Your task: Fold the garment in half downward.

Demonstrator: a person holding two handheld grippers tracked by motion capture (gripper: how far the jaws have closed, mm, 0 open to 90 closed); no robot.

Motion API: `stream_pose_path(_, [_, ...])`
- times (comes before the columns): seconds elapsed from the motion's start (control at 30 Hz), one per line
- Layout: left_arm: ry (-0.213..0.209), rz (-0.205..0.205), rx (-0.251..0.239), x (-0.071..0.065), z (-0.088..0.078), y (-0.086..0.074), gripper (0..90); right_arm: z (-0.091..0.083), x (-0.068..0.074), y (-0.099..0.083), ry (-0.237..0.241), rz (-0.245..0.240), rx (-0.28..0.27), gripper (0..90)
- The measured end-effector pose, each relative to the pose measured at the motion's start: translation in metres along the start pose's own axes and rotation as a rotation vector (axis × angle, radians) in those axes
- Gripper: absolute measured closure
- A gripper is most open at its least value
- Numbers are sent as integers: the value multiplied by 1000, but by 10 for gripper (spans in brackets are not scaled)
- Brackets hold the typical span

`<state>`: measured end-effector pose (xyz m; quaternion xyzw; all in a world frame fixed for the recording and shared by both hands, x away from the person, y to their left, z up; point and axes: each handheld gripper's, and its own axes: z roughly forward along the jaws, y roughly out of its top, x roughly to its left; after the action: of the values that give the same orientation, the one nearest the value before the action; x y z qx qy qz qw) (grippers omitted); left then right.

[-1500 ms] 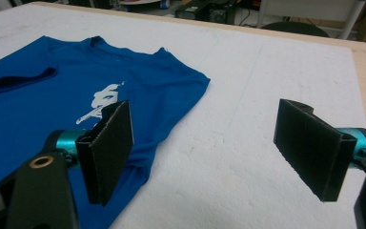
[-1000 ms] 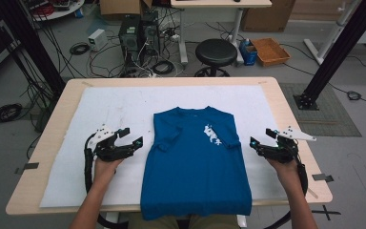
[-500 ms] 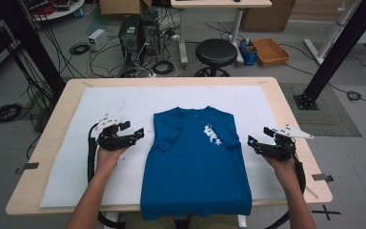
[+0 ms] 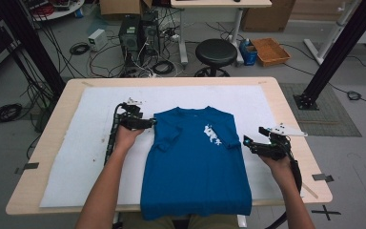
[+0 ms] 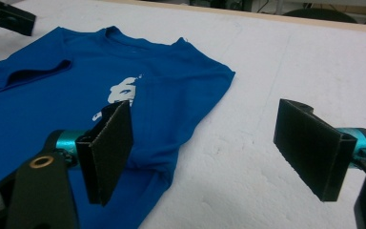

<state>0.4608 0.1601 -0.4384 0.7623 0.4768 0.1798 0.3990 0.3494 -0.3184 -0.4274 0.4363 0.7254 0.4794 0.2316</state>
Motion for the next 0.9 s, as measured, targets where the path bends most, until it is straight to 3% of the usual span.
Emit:
stream_pose_path(0.07, [7,9,40,-2,8,3,344,1,1,0,2,5,6,208])
stream_pose_path(0.23, [14,59,60,-11,22,4,389,5,2,0,-2,10,23,208])
stream_pose_path(0.4, [-25,54,51,-8,20,3,618,13,1,2,-9,8,50,208])
stream_pose_path(0.47, [-18,77,51,-8,18,2,711,19,-1,4,-16,6,66,208])
stream_pose_path(0.6, [-51,35,23,-3,17,-2,767,35,-9,12,-58,23,111,208])
stream_pose_path(0.73, [-73,27,13,-2,15,-4,818,59,-18,24,-98,57,170,212])
stream_pose_path(0.9, [-83,5,-5,0,13,-6,867,91,-23,39,-113,70,240,350])
